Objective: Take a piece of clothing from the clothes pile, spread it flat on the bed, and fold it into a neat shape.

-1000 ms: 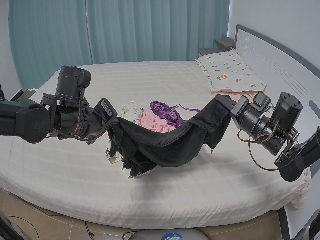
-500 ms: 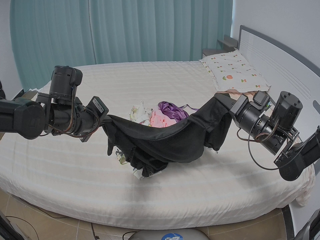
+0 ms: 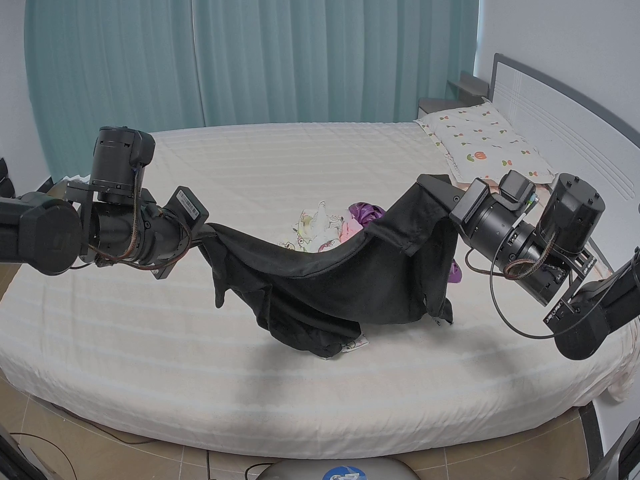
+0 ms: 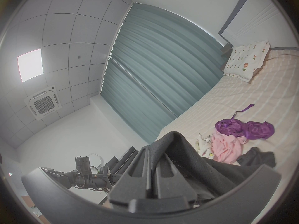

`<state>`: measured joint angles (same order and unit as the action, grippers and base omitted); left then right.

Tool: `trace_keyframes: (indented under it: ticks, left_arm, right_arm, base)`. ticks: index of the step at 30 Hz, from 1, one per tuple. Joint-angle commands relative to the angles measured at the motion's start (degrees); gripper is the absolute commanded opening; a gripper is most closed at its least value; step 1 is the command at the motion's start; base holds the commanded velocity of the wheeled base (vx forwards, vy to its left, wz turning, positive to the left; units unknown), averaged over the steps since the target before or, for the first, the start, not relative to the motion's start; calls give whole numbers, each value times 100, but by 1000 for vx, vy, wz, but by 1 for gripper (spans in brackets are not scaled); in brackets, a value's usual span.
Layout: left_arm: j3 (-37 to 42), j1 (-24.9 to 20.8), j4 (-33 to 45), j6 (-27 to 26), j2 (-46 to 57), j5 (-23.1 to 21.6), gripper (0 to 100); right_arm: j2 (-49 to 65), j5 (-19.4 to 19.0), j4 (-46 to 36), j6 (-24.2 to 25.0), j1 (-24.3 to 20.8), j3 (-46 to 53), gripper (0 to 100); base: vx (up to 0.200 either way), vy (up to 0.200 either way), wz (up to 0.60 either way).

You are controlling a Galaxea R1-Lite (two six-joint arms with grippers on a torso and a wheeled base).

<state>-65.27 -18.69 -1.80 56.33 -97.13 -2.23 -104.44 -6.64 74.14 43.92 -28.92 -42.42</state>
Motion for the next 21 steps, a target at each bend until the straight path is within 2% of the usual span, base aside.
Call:
trace_keyframes:
  ticks: [1,21]
  left_arm:
    - [5,32,5,1,151,3,0]
    - [32,146,75,9,318,12,0]
  right_arm:
    - [-15,-4,12,2,-26,-108,0]
    - [-68,5,48,11,-97,-170,0]
  base:
    - [0,200,0]
    - [0,200,0]
